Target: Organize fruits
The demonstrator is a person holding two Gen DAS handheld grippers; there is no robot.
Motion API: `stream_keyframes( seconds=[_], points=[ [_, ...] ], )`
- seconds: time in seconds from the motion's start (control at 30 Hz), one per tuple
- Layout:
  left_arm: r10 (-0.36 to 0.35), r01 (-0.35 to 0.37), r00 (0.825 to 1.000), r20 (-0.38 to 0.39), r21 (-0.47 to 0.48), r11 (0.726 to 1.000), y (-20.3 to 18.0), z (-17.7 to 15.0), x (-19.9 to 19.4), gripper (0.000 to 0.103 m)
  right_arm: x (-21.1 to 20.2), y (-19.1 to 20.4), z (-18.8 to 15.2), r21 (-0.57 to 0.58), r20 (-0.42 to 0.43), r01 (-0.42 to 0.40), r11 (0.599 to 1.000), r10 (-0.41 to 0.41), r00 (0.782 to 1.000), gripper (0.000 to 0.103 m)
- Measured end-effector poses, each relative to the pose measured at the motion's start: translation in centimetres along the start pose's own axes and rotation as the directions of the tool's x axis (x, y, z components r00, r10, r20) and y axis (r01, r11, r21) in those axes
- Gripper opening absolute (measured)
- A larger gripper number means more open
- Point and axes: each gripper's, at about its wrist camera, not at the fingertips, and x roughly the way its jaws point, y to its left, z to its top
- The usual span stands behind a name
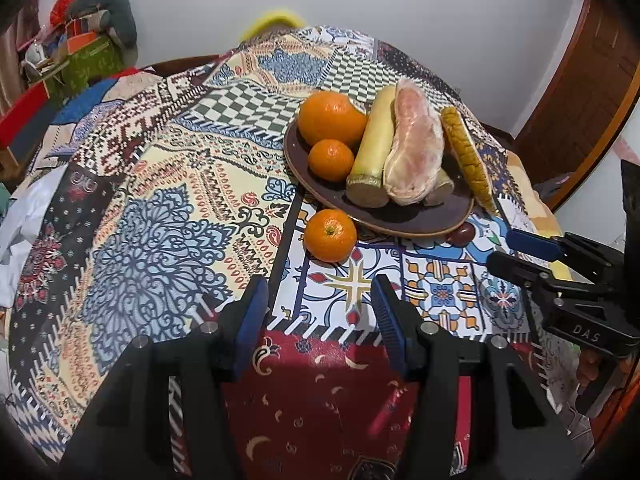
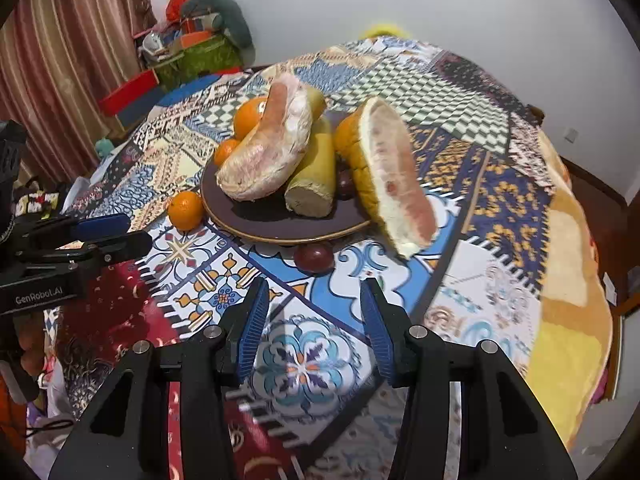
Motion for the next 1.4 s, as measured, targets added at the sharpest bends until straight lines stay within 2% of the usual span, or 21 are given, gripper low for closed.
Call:
stream_keyframes(
  seconds=[0.07, 0.13, 0.2, 0.3, 0.4, 0.53, 0.67, 0.87, 1.1, 1.27, 1.4],
  points=[
    [-0.011, 0.011, 1.000, -0.003, 0.007, 1.000, -0.1, 0.1, 0.5, 0.053, 0.6, 0.2, 0.3, -0.005, -0.008, -0.008, 1.000, 0.008, 1.000, 0.043],
    [-0.016, 0.016, 1.000, -0.003, 0.013, 1.000, -0.2, 0.4, 1.0, 0.053, 1.1, 0.3, 0.6, -0.012, -0.016, -0.012, 1.000, 0.012, 1.000, 0.037],
    [-0.018, 0.018, 1.000, -0.002, 0.017, 1.000, -0.3, 0.6, 1.4, 0.050, 1.9, 0.5, 0.9, -0.015, -0.033, -0.024, 1.000, 0.023, 0.999, 0.033],
    [-0.022, 0.022, 1.000, -0.010, 0.020, 1.000, -0.3, 1.1, 2.1, 0.046, 2.4, 0.6, 1.1, -0.018, -0.037, -0.005, 1.000, 0.005, 0.999, 0.032],
    [-0.021, 0.021, 1.000, -0.011, 0.027, 0.999, -0.5, 1.7, 2.7, 0.045, 2.6, 0.0, 1.2, -0.002, -0.035, -0.009, 1.000, 0.009, 0.999, 0.026],
    [-0.021, 0.022, 1.000, -0.013, 0.027, 0.999, -0.6, 2.1, 3.3, 0.043, 2.5, -0.2, 1.3, 0.008, -0.034, -0.027, 1.000, 0.028, 0.999, 0.025],
    [-0.016, 0.016, 1.000, -0.017, 0.023, 1.000, -0.5, 2.2, 3.9, 0.034, 2.3, -0.2, 1.2, 0.005, -0.027, -0.025, 1.000, 0.025, 0.999, 0.024],
    [-0.017, 0.017, 1.000, -0.004, 0.028, 0.999, -0.4, 2.0, 3.7, 0.033, 1.2, -0.4, 1.0, 0.016, -0.006, -0.031, 0.999, 0.031, 1.000, 0.024],
    [-0.030, 0.028, 0.998, 0.047, 0.034, 0.999, -0.8, 2.0, 1.3, 0.033, -0.5, 0.0, 1.8, 0.000, 0.045, -0.030, 1.000, 0.030, 0.999, 0.024],
    [-0.056, 0.053, 0.996, 0.069, 0.044, 0.998, -1.4, 2.8, 0.5, 0.033, -0.1, 0.7, 2.8, -0.016, 0.063, -0.034, 0.999, 0.035, 0.997, 0.024],
    [-0.074, 0.071, 0.996, 0.058, 0.045, 0.996, -2.1, 3.1, 1.0, 0.033, 1.0, 0.9, 3.1, -0.019, 0.050, -0.036, 0.999, 0.037, 0.998, 0.024]
  ],
)
